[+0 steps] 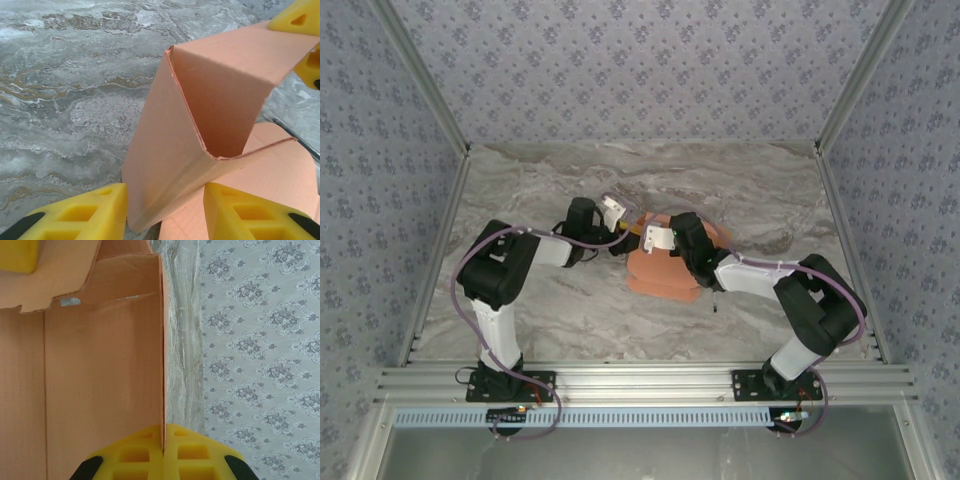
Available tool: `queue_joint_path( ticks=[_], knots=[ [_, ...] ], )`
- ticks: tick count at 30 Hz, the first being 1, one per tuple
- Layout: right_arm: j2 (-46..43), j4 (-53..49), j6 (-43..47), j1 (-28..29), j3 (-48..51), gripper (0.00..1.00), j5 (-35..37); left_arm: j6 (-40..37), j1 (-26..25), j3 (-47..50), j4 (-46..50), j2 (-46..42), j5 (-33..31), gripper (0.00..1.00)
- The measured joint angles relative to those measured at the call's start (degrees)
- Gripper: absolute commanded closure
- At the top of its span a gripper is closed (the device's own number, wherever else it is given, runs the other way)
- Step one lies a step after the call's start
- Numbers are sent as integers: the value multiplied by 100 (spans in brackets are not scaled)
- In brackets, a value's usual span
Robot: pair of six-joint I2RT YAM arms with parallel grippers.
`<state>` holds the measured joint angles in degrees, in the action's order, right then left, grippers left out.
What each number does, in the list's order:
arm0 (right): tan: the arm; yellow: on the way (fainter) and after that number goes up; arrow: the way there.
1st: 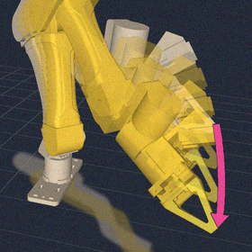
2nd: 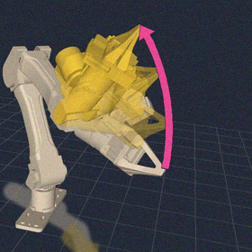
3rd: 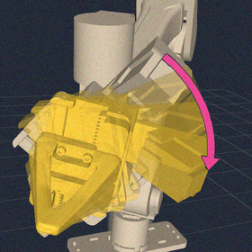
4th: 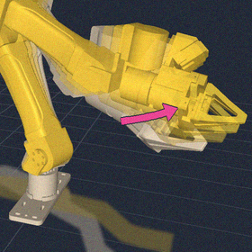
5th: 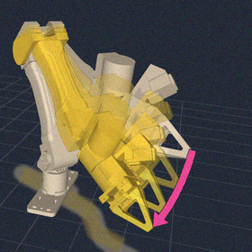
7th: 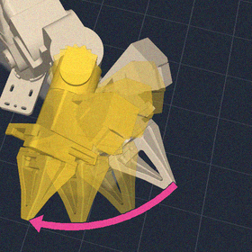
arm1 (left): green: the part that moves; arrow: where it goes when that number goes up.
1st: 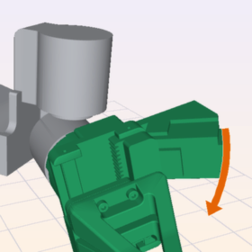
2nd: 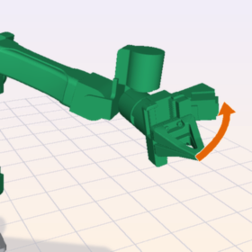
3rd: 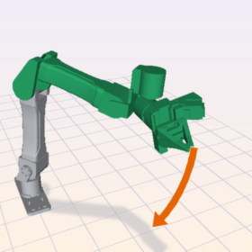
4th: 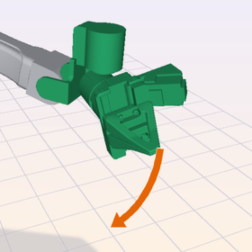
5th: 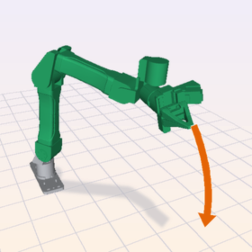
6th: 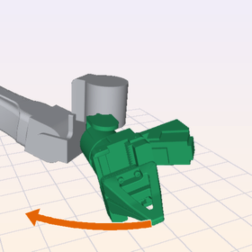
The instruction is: Fold the paper box
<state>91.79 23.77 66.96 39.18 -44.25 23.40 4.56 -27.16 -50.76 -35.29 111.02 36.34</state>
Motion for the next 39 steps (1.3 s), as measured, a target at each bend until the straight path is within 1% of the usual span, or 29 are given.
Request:
queue_joint_path(
  ticks=[3,6,15,21,26,32,39],
  knots=[
    [37,-24,9,11,-39,100,35,0,-122,157,-291,-2,-308,56],
    [79,-22,11,17,-72,100,68,2,-173,286,-518,-2,-459,56],
    [236,-15,46,22,-212,100,173,-63,-173,334,-782,-2,-361,56],
    [278,-15,76,22,-238,100,184,-101,-155,328,-782,0,-275,57],
    [306,-15,81,22,-254,100,195,13,-146,326,-831,2,-291,59],
    [315,-17,79,22,-260,100,192,190,-157,275,-841,24,-426,62],
    [317,-46,76,22,-284,100,186,330,-258,240,-844,55,-793,63]
  ],
)
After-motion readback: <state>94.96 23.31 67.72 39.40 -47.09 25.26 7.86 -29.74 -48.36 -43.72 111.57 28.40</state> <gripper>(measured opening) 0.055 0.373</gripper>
